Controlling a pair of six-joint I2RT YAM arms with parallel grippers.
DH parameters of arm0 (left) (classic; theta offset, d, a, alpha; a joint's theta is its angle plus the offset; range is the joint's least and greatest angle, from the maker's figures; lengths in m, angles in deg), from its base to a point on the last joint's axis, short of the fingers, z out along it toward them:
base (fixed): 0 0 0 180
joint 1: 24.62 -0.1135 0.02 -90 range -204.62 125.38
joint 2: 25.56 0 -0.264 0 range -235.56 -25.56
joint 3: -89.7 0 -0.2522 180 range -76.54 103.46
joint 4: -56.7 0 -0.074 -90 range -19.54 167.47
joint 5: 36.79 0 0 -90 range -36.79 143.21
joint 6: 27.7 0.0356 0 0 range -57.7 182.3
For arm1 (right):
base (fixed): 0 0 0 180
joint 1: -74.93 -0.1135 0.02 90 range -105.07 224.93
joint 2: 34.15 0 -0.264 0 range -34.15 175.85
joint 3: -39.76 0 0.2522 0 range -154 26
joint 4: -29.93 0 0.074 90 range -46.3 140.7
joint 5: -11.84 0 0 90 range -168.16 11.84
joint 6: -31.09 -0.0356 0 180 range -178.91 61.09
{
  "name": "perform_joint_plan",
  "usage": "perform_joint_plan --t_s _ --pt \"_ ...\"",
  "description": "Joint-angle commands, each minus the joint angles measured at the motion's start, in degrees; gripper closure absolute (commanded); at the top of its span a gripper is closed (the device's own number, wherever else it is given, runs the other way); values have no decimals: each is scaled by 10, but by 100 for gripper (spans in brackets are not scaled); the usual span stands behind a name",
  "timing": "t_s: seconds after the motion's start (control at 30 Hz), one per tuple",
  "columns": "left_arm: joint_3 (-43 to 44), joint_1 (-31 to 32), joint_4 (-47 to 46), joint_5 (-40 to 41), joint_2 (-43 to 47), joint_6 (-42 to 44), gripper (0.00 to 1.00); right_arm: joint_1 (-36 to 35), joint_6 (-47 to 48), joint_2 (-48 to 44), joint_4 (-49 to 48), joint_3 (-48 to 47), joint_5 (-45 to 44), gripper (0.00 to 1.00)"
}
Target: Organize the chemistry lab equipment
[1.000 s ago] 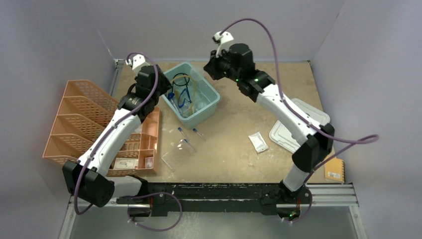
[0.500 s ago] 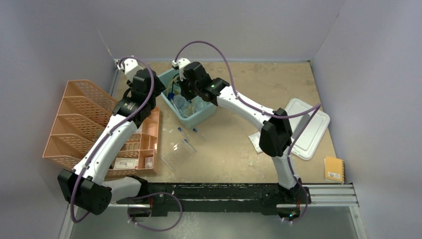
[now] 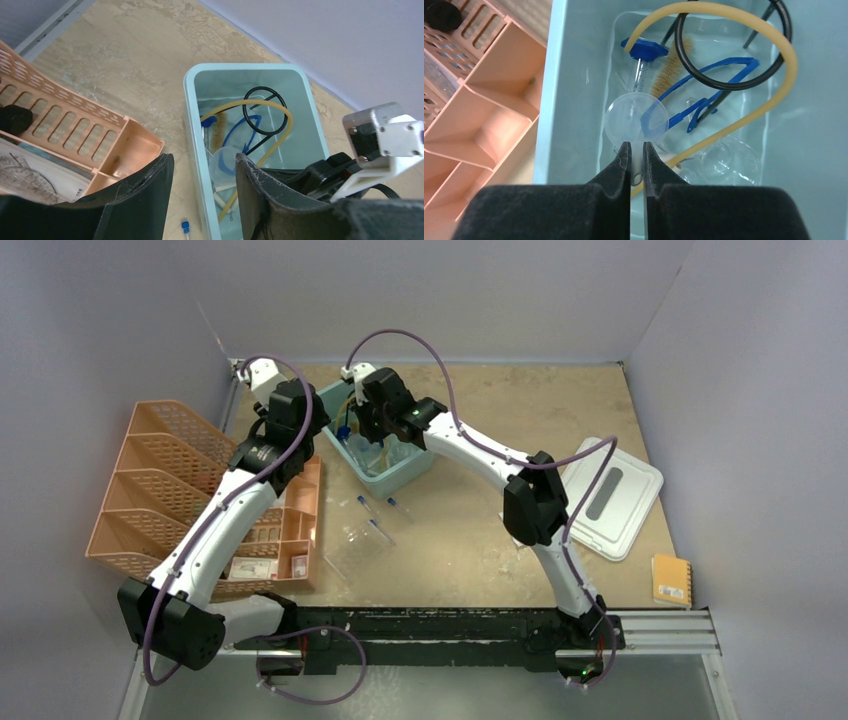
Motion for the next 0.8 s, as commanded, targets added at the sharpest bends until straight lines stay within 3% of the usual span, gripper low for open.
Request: perform_joint_plan --t_s 0.0,0.07,0.2,0.33,0.57,0.77 --pt "10 -6 -13 16 10 13 52 2 -11 4 -22 -39 31 100" --pt "11 -6 -10 16 9 11 52 3 -18 9 -22 -40 36 96" --pt "12 -6 -9 19 11 11 52 11 -39 7 -22 -42 55 70" --pt "19 -7 -8 21 9 10 52 18 -58 -11 -19 -57 72 55" --pt "32 -7 -12 6 2 -1 52 49 -100 -78 -25 -32 93 50" --pt "32 -7 -40 -82 -6 2 49 89 -109 -198 -25 84 74 49"
